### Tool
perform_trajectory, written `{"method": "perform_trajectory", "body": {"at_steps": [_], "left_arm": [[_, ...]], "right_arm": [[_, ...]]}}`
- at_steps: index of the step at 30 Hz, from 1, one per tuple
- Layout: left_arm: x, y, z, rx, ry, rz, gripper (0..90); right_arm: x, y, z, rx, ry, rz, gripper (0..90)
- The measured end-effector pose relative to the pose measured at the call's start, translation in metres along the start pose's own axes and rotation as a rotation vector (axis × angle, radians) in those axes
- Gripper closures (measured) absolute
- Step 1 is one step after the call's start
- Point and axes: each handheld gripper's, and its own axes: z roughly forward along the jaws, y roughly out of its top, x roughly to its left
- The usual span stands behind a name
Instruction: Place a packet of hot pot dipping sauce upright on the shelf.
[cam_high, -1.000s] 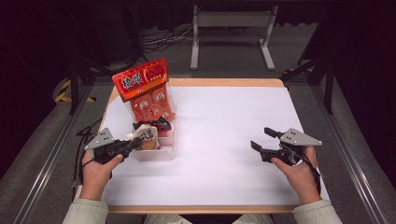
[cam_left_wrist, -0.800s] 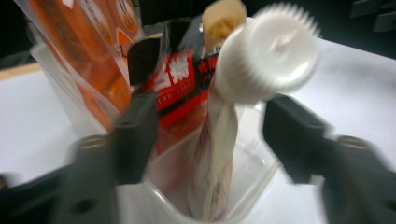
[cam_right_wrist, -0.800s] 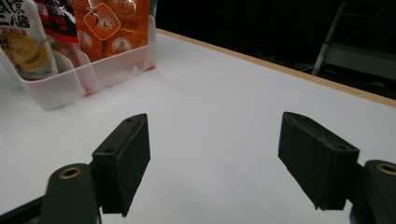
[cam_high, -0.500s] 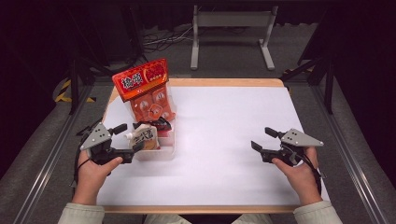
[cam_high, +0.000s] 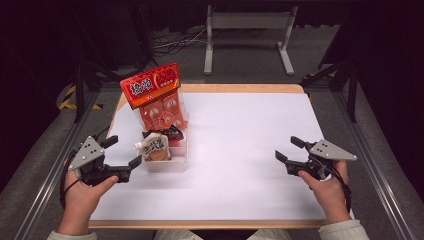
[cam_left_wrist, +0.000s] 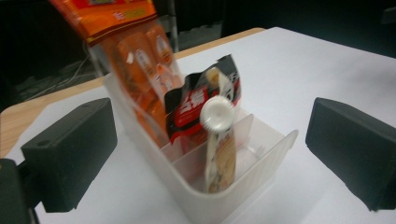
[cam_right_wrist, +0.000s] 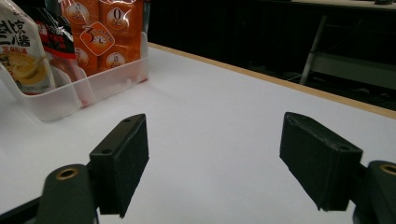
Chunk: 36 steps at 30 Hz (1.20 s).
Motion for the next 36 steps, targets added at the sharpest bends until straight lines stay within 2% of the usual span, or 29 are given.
{"method": "perform_trajectory", "body": {"at_steps": [2, 7, 10, 11, 14, 20, 23, 27, 31, 33, 36], "left_arm": [[0.0, -0.005, -0.001, 0.014, 0.006, -0.018, 1.7], [-0.005, -0.02, 0.001, 0.028, 0.002, -0.003, 1.8], [-0.005, -0.03, 0.004, 0.061, -0.005, -0.036, 2.6], [-0.005, -0.035, 0.005, 0.059, 0.005, -0.05, 3.1], [-0.004, -0.046, 0.008, 0.068, -0.005, -0.057, 5.2], [-0.001, -0.063, 0.014, 0.053, -0.012, -0.07, 4.8], [0.001, -0.07, 0.017, 0.033, -0.01, -0.075, 4.6], [0.003, -0.082, 0.023, -0.003, -0.029, -0.09, 5.5], [0.005, -0.088, 0.025, -0.019, -0.025, -0.097, 5.6], [0.006, -0.091, 0.027, -0.018, -0.004, -0.099, 5.6], [0.005, -0.097, 0.03, -0.001, 0.011, -0.111, 5.2]], "right_arm": [[-0.001, -0.002, -0.003, -0.003, -0.003, 0.003, 23.9], [-0.005, -0.007, -0.009, -0.004, -0.026, 0.013, 23.9], [-0.005, -0.009, -0.013, -0.013, -0.032, 0.027, 23.9], [-0.006, -0.01, -0.014, -0.013, -0.036, 0.027, 23.9], [-0.007, -0.015, -0.017, -0.013, -0.044, 0.027, 23.9], [-0.009, -0.026, -0.023, -0.014, -0.064, 0.032, 23.3], [-0.01, -0.031, -0.023, -0.013, -0.072, 0.034, 23.3], [-0.011, -0.038, -0.022, -0.01, -0.073, 0.049, 23.3], [-0.011, -0.044, -0.02, 0.002, -0.068, 0.063, 23.4], [-0.011, -0.048, -0.019, 0.002, -0.065, 0.081, 23.4], [-0.011, -0.053, -0.018, -0.002, -0.073, 0.09, 23.4]]}}
